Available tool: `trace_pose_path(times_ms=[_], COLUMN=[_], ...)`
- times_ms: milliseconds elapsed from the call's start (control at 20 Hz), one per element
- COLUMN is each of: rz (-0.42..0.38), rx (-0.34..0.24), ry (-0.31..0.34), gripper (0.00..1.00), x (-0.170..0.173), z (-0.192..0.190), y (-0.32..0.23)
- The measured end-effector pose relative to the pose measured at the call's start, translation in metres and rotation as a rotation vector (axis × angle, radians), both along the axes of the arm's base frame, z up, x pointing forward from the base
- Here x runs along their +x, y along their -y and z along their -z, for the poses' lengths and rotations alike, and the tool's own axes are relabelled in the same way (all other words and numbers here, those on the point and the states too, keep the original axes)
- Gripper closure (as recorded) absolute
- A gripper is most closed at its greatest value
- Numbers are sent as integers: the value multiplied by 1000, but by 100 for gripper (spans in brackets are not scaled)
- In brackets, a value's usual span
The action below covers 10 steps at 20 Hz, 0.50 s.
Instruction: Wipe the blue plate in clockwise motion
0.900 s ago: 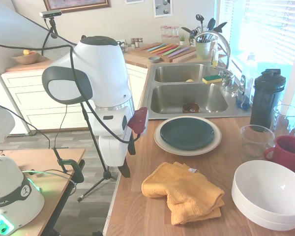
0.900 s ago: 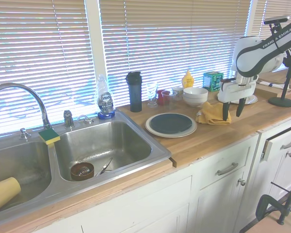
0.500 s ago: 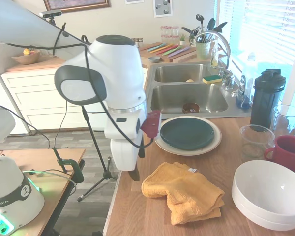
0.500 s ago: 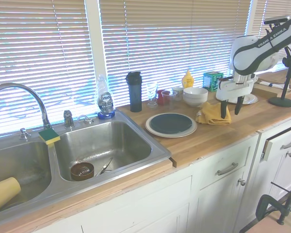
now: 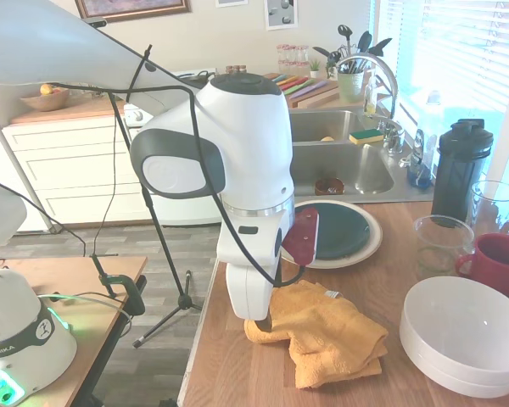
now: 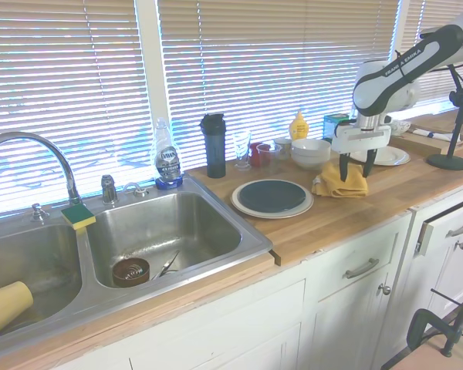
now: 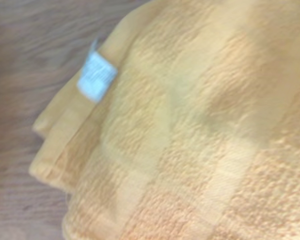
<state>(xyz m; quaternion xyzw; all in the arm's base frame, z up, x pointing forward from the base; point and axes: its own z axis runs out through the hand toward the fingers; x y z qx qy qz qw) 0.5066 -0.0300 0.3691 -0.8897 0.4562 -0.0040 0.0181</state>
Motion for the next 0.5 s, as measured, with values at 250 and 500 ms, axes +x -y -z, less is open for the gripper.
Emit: trace_pose_path(times_ms=[250,500], rz=[36,61], rx=[56,90], ry=[15,25], gripper=[0,0], x=[2,3], z=[4,10], y=[9,21])
